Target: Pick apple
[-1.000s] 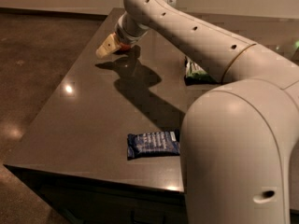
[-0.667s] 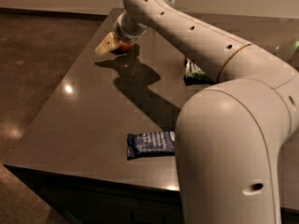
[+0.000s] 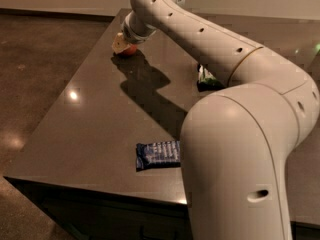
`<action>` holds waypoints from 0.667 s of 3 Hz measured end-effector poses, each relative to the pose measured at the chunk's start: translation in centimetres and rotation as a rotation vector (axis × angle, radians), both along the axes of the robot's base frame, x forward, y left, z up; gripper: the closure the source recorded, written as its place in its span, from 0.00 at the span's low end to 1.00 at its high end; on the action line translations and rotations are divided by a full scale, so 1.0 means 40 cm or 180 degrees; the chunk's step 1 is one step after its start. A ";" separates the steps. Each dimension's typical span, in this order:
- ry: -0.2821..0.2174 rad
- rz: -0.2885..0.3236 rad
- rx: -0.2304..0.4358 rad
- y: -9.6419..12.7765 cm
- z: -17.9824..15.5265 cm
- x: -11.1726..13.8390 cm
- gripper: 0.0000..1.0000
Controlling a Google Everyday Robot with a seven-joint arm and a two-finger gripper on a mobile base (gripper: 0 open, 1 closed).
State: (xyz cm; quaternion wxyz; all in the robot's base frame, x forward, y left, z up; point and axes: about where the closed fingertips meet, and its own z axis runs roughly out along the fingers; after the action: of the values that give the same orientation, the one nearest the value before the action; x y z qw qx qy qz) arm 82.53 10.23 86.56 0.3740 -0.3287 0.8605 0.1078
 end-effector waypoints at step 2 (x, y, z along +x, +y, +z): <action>-0.0069 0.0198 0.0110 0.019 0.072 -0.069 1.00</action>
Offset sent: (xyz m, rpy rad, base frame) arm -0.0478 0.0117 0.0513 0.0561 -0.0455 0.1084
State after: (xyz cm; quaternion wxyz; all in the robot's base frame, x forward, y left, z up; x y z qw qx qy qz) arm 79.77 10.99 89.43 0.3854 -0.3500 0.8437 0.1306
